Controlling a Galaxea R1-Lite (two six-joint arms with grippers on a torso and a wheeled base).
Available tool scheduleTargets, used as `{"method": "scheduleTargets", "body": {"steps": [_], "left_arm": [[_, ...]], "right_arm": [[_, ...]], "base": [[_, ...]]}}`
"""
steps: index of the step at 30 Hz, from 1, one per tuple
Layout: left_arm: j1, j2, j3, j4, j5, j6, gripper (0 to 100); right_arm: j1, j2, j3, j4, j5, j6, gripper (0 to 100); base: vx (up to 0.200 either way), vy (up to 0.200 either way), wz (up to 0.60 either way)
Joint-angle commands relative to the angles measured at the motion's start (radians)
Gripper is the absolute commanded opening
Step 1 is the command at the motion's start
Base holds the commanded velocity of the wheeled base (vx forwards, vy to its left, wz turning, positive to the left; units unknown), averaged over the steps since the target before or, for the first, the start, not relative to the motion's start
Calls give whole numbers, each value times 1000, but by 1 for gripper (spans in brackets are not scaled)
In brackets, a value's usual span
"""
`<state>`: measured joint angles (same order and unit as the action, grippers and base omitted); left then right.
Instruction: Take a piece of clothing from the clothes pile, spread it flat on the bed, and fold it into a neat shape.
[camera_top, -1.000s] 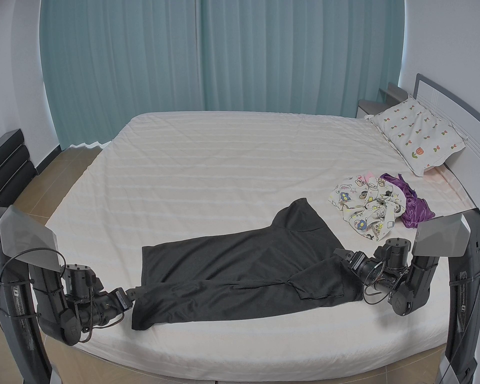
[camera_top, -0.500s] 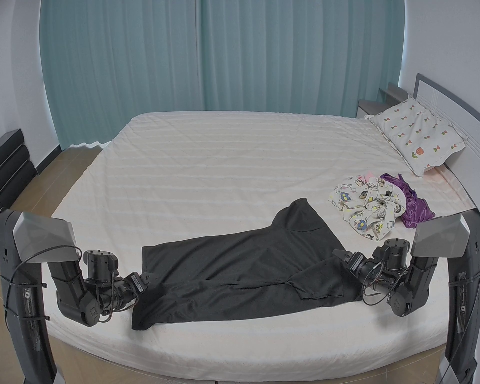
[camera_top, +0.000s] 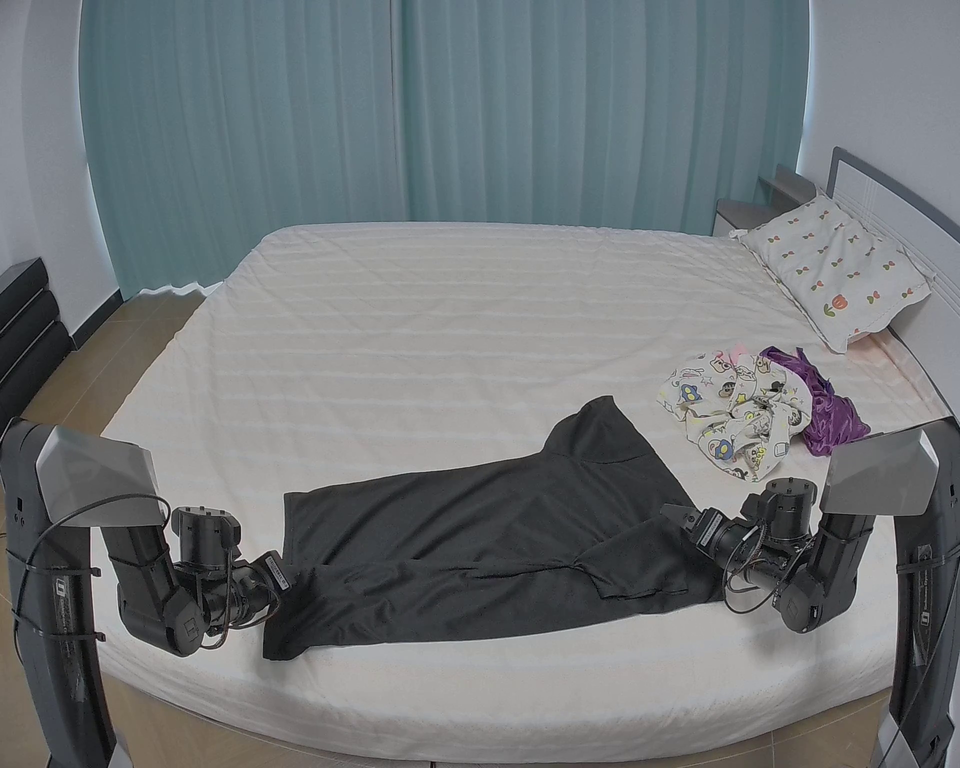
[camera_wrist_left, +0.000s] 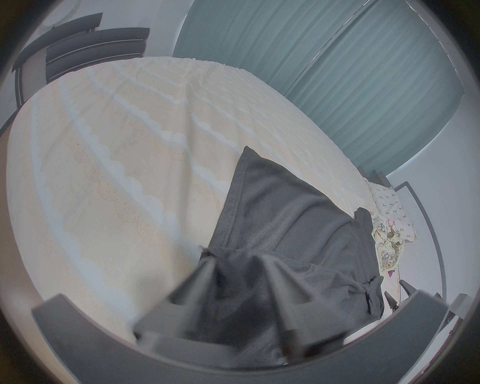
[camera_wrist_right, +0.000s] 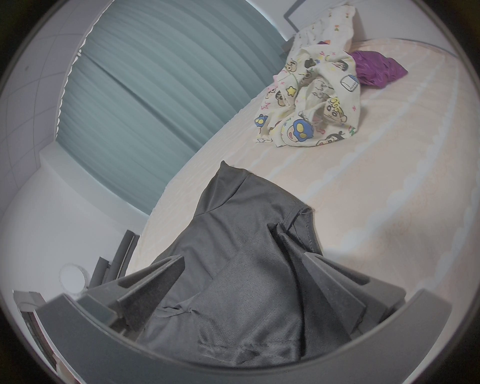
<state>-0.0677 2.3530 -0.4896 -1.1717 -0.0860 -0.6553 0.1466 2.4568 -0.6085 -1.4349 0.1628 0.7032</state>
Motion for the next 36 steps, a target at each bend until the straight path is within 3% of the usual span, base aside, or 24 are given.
{"method": "scheduleTargets", "body": {"steps": [1, 5, 9, 15, 21, 34, 35, 36], "left_arm": [[5, 0, 9, -2, 3, -3, 0], [6, -21, 28, -3, 15, -6, 0], [5, -46, 43, -3, 15, -33, 0], [5, -63, 52, -3, 14, -50, 0], [3, -61, 52, -3, 12, -52, 0], [3, -64, 54, -3, 12, -52, 0], [3, -64, 54, -3, 12, -52, 0], [3, -64, 54, -3, 14, -52, 0]], "right_arm": [[-1, -6, -19, 19, 8, -27, 100], [-19, -10, -93, 129, 47, -154, 100], [-25, -9, -146, 169, 118, -202, 100], [-21, 11, -298, 337, 129, -277, 100], [-22, 87, -379, 372, 129, -349, 100], [-25, 114, -412, 415, 129, -357, 100], [-25, 113, -415, 427, 129, -358, 0], [-27, 111, -418, 432, 129, -360, 0]], "base": [[0, 0, 0], [0, 0, 0], [0, 0, 0], [0, 0, 0], [0, 0, 0], [0, 0, 0], [0, 0, 0], [0, 0, 0]]}}
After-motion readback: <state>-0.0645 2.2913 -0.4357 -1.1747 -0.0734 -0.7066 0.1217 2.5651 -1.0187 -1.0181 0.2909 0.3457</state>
